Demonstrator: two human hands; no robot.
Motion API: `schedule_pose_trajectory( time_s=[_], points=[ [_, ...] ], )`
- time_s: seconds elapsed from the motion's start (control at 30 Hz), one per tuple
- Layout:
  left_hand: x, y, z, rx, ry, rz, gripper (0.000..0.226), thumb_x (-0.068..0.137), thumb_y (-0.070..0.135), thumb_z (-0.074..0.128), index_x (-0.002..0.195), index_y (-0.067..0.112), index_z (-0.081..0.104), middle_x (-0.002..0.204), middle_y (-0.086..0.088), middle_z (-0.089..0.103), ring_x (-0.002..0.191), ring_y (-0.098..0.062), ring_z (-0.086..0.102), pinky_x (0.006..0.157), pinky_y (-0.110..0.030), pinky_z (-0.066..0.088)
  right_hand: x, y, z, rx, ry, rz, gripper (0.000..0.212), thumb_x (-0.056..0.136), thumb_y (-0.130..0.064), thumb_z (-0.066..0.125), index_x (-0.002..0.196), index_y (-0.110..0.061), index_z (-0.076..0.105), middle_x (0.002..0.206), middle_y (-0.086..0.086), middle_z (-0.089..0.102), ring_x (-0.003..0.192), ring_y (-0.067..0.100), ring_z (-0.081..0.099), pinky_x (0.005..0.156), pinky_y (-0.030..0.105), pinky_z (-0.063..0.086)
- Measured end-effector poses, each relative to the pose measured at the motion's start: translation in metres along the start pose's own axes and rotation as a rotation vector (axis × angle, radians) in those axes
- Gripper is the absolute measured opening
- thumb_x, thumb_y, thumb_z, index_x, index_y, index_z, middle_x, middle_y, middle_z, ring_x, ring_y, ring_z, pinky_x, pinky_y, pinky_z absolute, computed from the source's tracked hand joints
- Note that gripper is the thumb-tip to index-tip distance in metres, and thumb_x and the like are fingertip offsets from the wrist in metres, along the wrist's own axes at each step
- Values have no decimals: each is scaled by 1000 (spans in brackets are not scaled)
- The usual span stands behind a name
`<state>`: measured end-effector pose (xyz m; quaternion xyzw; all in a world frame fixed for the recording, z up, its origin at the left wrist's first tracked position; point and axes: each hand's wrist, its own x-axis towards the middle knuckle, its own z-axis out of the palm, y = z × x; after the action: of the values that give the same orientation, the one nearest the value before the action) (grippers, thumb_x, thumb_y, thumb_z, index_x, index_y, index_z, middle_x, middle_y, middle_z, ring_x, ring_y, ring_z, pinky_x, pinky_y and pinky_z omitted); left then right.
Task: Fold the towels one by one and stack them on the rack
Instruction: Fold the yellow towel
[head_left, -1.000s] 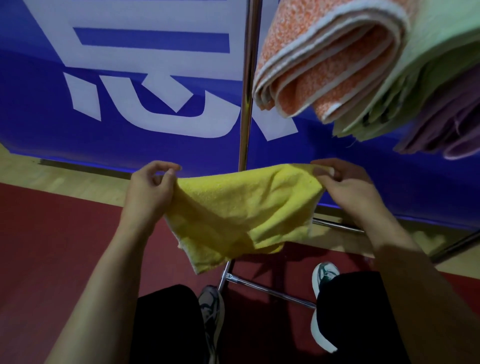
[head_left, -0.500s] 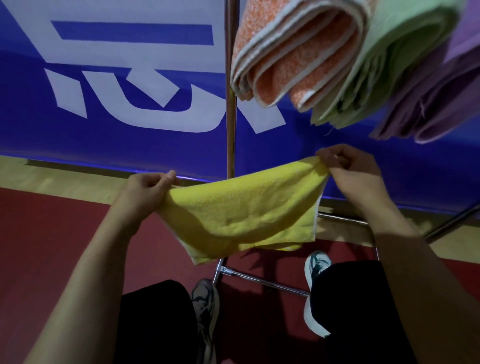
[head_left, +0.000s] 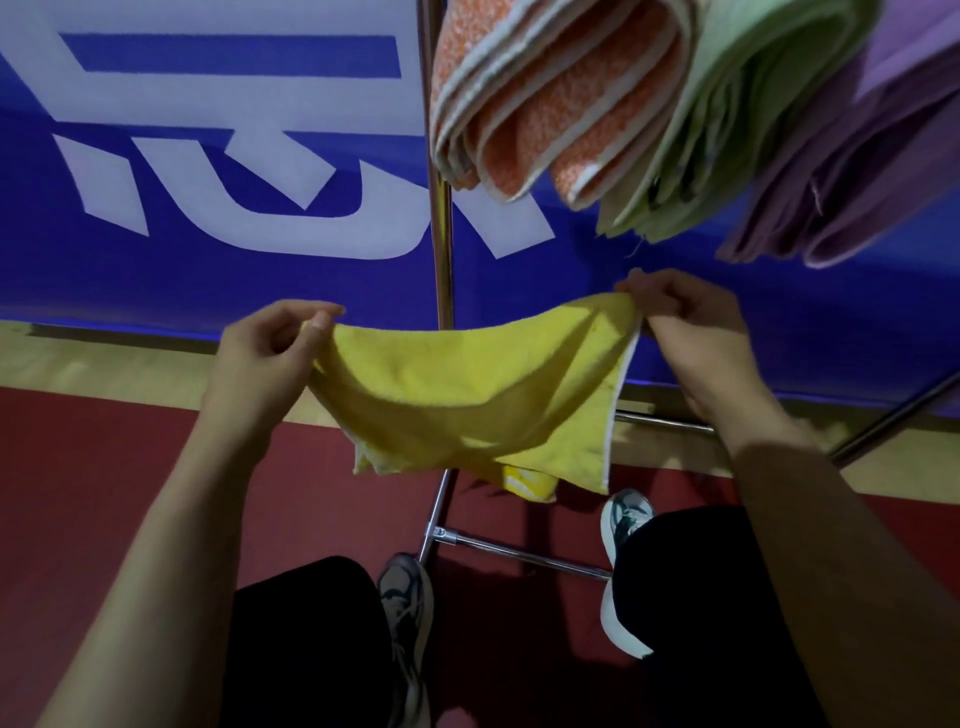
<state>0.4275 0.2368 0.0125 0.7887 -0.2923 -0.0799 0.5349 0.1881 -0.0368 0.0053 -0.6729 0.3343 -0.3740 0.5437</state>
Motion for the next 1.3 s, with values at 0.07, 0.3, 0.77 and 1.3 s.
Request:
schedule_pose_trajectory(
  time_s=[0.07, 0.3, 0.77, 1.3],
  points=[
    [-1, 2, 7, 22, -31, 15, 16, 103, 26, 63, 104, 27, 78, 99, 3, 77, 95, -14, 72, 87, -36, 57, -2, -2, 8, -10, -9, 13, 14, 96, -24, 71, 83, -25, 76, 74, 12, 57, 68, 16, 55, 67, 33, 52],
    [-9, -21, 29, 602, -501, -150, 56, 90, 63, 66, 135, 30, 62, 147, -12, 45, 139, -28, 44, 114, -43, 42, -36, -16, 44, -213, -278, -111, 10, 97, -35, 69, 94, -25, 69, 70, -9, 73, 64, 6, 57, 63, 24, 44],
    [-29, 28, 69, -105, -523, 152, 17, 104, 17, 59, 106, 17, 76, 85, 13, 76, 79, 4, 66, 72, -16, 50, -43, -8, 76, -377, -650, -138, 54, 77, -57, 81, 122, -40, 55, 118, -11, 51, 100, -2, 65, 84, 25, 57],
    [-26, 39, 40, -652, -405, -270, 29, 104, 33, 51, 92, 8, 61, 83, -11, 69, 83, -25, 72, 77, -39, 63, -47, 14, 77, -992, -877, -124, 34, 95, -47, 60, 102, -14, 64, 99, 5, 67, 97, 26, 63, 80, 36, 49]
  ],
)
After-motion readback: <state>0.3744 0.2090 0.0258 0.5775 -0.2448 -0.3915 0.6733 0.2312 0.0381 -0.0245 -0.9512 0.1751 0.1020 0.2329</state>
